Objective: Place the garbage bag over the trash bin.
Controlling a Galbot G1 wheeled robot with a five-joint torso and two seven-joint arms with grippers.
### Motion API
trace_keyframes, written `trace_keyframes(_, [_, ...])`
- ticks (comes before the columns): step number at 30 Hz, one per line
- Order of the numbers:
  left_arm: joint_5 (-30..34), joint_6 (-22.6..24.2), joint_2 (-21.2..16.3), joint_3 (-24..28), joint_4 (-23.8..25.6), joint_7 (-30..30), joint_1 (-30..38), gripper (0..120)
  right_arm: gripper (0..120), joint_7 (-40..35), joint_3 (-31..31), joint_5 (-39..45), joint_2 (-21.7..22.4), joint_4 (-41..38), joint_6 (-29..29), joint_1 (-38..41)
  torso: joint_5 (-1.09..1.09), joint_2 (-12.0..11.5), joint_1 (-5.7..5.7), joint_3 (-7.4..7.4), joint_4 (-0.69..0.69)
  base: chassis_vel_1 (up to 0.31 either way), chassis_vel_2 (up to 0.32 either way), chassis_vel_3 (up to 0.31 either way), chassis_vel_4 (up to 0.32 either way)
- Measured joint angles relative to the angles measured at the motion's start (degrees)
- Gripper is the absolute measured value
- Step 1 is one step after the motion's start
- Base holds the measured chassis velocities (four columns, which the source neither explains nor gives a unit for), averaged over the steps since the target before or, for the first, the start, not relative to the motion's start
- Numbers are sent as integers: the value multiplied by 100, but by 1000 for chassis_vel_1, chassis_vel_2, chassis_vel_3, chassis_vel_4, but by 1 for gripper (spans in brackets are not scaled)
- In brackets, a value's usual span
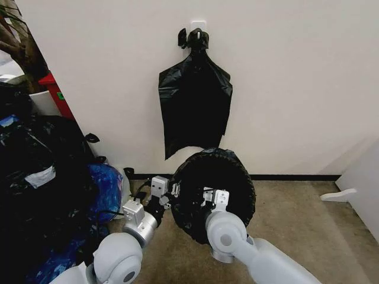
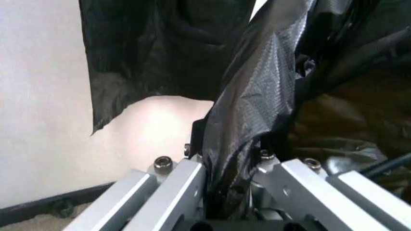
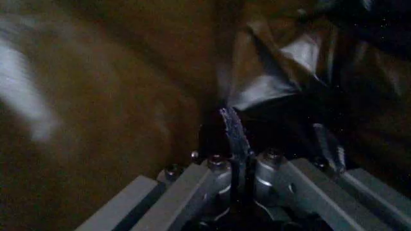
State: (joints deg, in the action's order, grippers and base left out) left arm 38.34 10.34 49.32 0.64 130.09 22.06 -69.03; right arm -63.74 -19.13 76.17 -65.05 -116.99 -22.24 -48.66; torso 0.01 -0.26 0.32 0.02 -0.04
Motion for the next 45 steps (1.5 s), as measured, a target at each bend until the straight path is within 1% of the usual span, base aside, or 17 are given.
trace_keyframes(4, [-6, 5, 5, 16, -56, -6, 4, 1, 0, -131, -2, 180, 28, -292, 26, 318, -1, 0, 0, 0, 1, 0, 0, 0, 0])
trace_keyframes(9, [-20, 5, -17, 14, -49, -14, 5, 1, 0, -202, 17, 262, 24, -288, 30, 511, -1, 0, 0, 0, 1, 0, 0, 0, 0])
trace_keyframes(20, [-108, 4, -31, 4, 114, -76, -86, 1, 0, -157, 247, -8, -104, 589, 33, 560, 0, 0, 1, 0, 1, 0, 0, 0, 0])
trace_keyframes(27, [-109, 4, -61, 7, 238, -82, -109, 1, 0, -60, 324, -138, -206, 991, 33, 559, 0, 0, 1, 0, 1, 0, 0, 0, 0])
trace_keyframes(32, [-110, 6, -68, 9, 279, -80, -150, 1, 0, -37, 332, -173, -250, 1071, 48, 565, 0, 0, 1, 0, 1, 0, 0, 0, 0])
trace_keyframes(34, [-121, 6, -67, 10, 279, -84, -160, 1, 0, -54, 330, -178, -251, 1038, 63, 566, 0, 0, 1, 0, 1, 0, 0, 0, 0])
trace_keyframes(43, [-173, -31, -1, 10, -62, -95, -80, 1, 0, -340, 90, 20, -84, 186, 146, 561, -1, 0, 1, 0, 1, 0, 0, 0, 0])
trace_keyframes(45, [-179, -34, 5, 10, -92, -78, -75, 1, 0, -367, 76, 39, -80, 132, 148, 560, -1, 0, 1, 0, 1, 0, 0, 0, 0])
